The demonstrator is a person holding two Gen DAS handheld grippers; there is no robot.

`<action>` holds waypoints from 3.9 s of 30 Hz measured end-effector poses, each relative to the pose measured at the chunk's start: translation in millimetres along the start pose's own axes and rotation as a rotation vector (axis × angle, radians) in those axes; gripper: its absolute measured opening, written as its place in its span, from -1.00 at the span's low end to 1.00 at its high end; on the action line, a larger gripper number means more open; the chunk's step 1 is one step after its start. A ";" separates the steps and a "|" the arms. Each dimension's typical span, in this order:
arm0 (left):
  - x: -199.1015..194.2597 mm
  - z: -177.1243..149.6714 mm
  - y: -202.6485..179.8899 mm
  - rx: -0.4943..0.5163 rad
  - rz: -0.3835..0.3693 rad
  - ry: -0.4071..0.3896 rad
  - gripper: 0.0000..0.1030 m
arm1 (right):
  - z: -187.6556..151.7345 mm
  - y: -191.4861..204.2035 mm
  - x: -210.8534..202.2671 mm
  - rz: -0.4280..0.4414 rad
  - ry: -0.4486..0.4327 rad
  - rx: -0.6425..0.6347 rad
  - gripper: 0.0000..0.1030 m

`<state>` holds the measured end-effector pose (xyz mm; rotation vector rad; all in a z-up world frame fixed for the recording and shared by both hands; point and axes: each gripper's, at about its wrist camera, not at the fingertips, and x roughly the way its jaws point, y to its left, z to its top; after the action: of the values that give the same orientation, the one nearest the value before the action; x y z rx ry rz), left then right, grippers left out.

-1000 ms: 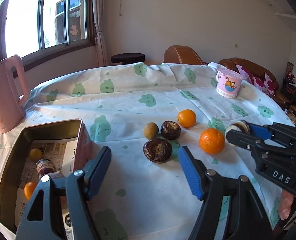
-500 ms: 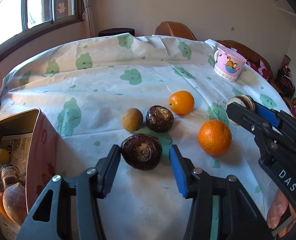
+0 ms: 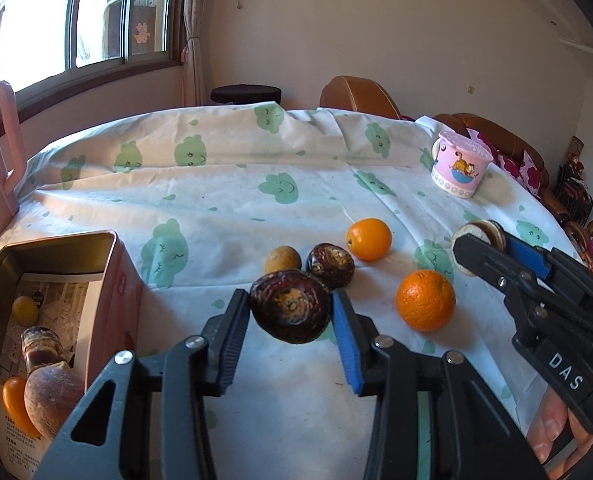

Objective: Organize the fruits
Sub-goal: 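Grasp the dark brown round fruit with the left gripper while the right lifts the jar, then carry the dark brown fruit toward the tin with the left gripper while the right carries the jar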

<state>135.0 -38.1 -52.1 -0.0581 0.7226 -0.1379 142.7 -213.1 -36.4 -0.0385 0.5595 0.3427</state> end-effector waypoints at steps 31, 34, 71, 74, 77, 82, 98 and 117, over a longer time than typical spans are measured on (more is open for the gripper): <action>-34.2 -4.8 -4.5 0.015 0.070 -0.180 -0.16 | -2.8 6.7 -24.7 0.031 -0.129 -0.035 -0.35; -37.5 -5.8 -4.8 0.016 0.074 -0.197 -0.15 | -3.9 7.8 -28.2 0.035 -0.145 -0.041 -0.35; -64.5 -15.9 -14.0 0.051 0.137 -0.347 -0.15 | -7.1 10.9 -44.0 0.054 -0.225 -0.063 -0.35; -65.7 -16.5 -14.4 0.051 0.140 -0.353 -0.16 | -7.0 10.7 -44.4 0.054 -0.228 -0.064 -0.35; -66.4 -16.6 -14.7 0.052 0.142 -0.357 -0.15 | -6.8 11.1 -44.3 0.056 -0.229 -0.068 -0.35; -67.7 -17.1 -15.3 0.053 0.146 -0.357 -0.15 | -6.9 15.4 -44.4 0.064 -0.227 -0.086 -0.35; -92.6 -24.1 28.9 -0.006 0.182 -0.342 -0.16 | 7.5 59.1 -44.8 0.161 -0.207 -0.150 -0.35; -128.8 -48.8 116.6 -0.115 0.304 -0.310 -0.16 | 6.5 147.2 -39.2 0.347 -0.166 -0.247 -0.35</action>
<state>19.4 95.8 -16.1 -0.0761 0.4223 0.2008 66.6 -85.6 -1.8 -0.1510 0.3547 0.7455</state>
